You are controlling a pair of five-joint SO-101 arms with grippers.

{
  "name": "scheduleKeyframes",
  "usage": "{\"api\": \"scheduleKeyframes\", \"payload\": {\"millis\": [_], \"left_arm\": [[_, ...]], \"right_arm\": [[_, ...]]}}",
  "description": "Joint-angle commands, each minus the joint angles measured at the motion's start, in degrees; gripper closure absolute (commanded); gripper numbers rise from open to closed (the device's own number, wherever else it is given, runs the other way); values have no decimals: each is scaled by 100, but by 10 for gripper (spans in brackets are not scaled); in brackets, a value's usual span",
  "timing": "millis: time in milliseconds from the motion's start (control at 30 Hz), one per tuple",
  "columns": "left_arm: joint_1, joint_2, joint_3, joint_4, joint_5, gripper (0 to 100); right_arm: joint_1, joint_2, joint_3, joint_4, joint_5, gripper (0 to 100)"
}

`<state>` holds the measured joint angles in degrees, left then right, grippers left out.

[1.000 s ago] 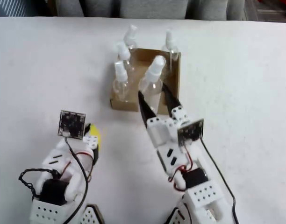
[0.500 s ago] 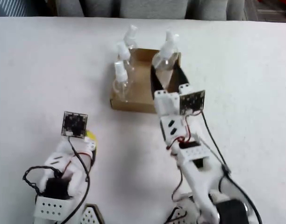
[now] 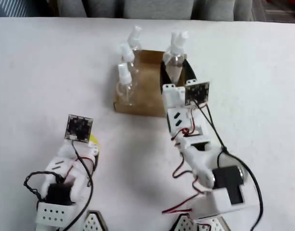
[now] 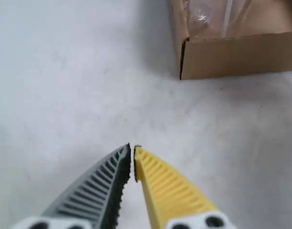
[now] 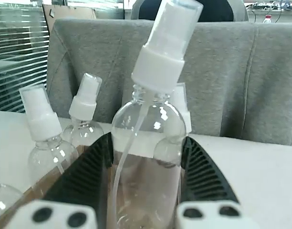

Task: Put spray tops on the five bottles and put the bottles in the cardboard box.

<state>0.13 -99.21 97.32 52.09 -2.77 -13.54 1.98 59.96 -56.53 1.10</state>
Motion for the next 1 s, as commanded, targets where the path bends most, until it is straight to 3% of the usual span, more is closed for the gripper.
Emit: {"api": "scheduleKeyframes", "payload": {"millis": [0, 600, 833, 967], "left_arm": [[-22, -48, -9, -141, -70, 979], [-22, -48, -9, -141, -70, 979], [-22, -48, -9, -519, -26, 979], [321, -48, -9, -905, 18, 980]], "right_arm": [[75, 286, -510, -163, -35, 985], [233, 2000, -1556, -787, 229, 985], [-22, 646, -492, -963, 211, 985], [-409, -629, 290, -532, 202, 985]]}}
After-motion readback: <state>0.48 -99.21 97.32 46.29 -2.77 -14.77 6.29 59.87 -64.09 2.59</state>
